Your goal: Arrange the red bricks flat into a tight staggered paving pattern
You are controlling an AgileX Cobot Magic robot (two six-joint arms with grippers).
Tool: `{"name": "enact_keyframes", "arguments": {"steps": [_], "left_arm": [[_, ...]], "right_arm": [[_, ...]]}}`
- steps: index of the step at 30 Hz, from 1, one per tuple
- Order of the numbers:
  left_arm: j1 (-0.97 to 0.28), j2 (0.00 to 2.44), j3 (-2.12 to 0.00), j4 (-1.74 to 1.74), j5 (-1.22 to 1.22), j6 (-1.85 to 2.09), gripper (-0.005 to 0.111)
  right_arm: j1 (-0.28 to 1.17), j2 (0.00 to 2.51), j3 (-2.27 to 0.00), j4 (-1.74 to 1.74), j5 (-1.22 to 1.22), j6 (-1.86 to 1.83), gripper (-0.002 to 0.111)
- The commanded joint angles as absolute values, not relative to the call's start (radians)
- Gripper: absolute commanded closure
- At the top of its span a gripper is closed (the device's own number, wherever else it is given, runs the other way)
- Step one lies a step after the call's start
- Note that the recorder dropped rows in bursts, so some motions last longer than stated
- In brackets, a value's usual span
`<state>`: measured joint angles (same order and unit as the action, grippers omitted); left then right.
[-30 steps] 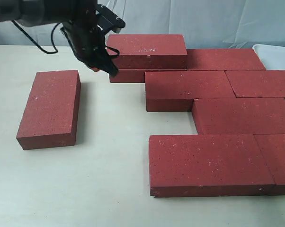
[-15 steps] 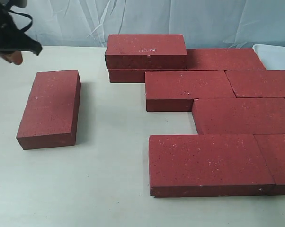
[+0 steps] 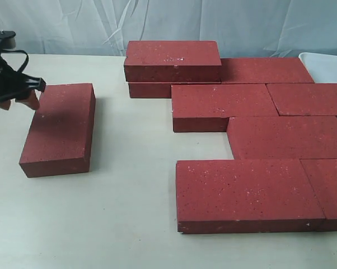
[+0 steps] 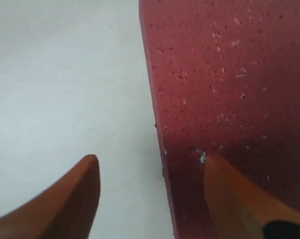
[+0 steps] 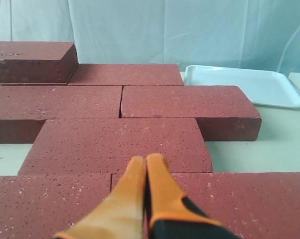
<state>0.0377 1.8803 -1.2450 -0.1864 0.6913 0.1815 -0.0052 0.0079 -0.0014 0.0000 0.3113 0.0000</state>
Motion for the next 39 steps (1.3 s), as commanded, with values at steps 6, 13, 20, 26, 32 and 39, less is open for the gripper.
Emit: {"name": "enact_keyframes", "arguments": {"steps": [6, 13, 20, 26, 32, 39], "left_arm": [[0.038, 1.990, -1.240, -0.298, 0.615, 0.293, 0.054], [0.038, 2.004, -1.240, -0.304, 0.653, 0.351, 0.100], [0.038, 1.966, -1.240, -0.396, 0.685, 0.456, 0.106], [0.038, 1.842, -1.240, -0.394, 0.742, 0.527, 0.106], [0.040, 1.807, -1.240, -0.421, 0.801, 0.641, 0.104], [0.047, 1.816, -1.246, -0.411, 0.720, 0.551, 0.028]], "right_arm": [[-0.011, 0.000, 0.000, -0.005, 0.303, 0.000, 0.109], [-0.011, 0.000, 0.000, -0.005, 0.303, 0.000, 0.109], [-0.011, 0.000, 0.000, -0.005, 0.303, 0.000, 0.109], [-0.011, 0.000, 0.000, -0.005, 0.303, 0.000, 0.109], [-0.011, 0.000, 0.000, -0.005, 0.303, 0.000, 0.109], [-0.011, 0.000, 0.000, -0.005, 0.303, 0.000, 0.109]]}}
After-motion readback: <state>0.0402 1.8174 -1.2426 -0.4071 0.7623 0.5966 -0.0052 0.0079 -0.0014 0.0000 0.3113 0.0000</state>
